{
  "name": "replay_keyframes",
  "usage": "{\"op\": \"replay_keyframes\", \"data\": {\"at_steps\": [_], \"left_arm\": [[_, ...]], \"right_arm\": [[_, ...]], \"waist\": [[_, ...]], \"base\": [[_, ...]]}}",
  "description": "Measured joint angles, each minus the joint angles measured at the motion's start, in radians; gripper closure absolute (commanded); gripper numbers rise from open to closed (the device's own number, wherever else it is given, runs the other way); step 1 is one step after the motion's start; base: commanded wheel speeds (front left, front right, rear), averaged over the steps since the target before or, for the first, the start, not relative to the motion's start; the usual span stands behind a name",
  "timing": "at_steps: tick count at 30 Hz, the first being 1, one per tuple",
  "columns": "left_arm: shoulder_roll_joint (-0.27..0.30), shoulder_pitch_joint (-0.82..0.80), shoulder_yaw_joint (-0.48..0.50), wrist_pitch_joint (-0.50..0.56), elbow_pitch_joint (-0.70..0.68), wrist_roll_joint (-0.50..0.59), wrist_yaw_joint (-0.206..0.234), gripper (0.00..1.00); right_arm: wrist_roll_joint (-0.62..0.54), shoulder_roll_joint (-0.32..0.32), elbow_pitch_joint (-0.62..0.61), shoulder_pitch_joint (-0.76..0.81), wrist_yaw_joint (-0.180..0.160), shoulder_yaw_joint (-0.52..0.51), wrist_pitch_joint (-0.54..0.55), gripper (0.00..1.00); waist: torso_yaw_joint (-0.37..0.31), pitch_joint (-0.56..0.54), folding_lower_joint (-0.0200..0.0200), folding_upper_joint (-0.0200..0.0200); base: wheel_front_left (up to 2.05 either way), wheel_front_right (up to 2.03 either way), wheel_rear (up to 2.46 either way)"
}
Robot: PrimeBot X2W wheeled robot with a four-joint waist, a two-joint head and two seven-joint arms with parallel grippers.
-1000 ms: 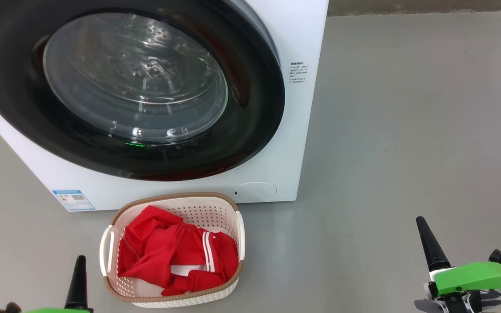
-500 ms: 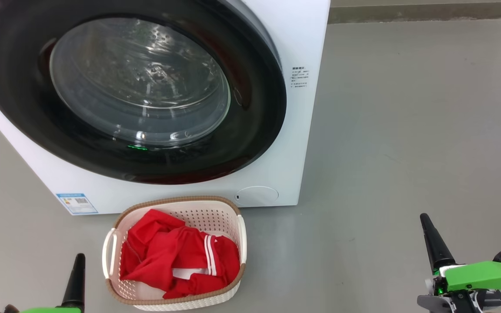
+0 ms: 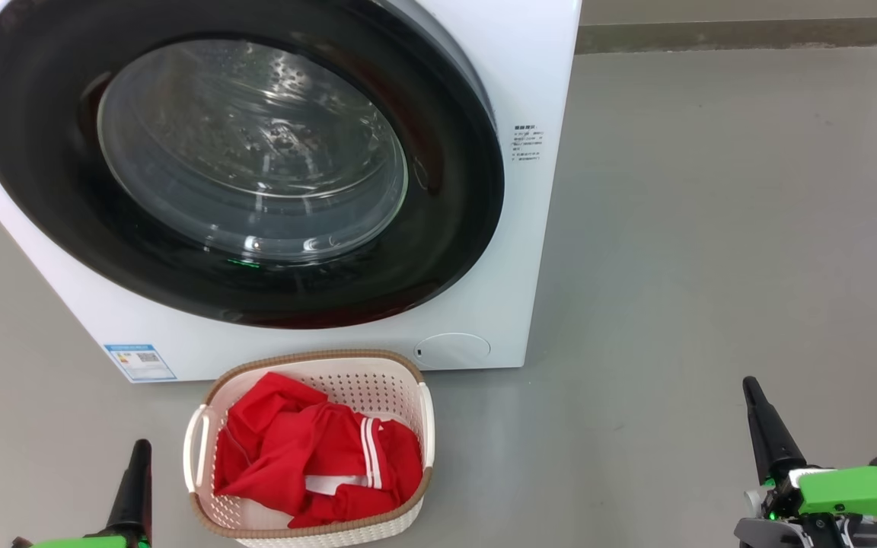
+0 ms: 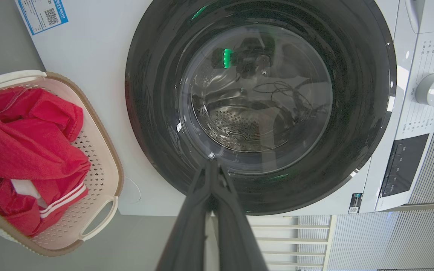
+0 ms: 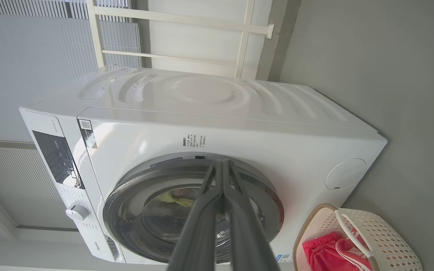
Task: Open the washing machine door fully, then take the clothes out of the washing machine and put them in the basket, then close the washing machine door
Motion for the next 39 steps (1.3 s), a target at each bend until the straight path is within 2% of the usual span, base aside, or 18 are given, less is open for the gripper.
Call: {"op": "replay_keyframes", "data": {"at_steps": [8,39], "left_arm": [[0.0,-0.012,0.006,0.018,-0.006,-0.076,0.0,1.0],[-0.001,-0.012,0.008,0.018,-0.008,-0.076,0.0,1.0]], "right_arm": [[0.065,0.006,-0.008,0.006,-0.003,-0.012,0.019,1.0],[0.065,0.01,-0.008,0.006,-0.003,-0.018,0.02,1.0]], "waist": [[0.003,-0.008,0.0,0.0],[0.003,-0.008,0.0,0.0]], "base": [[0.0,0.0,0.0],[0.0,0.0,0.0]]}}
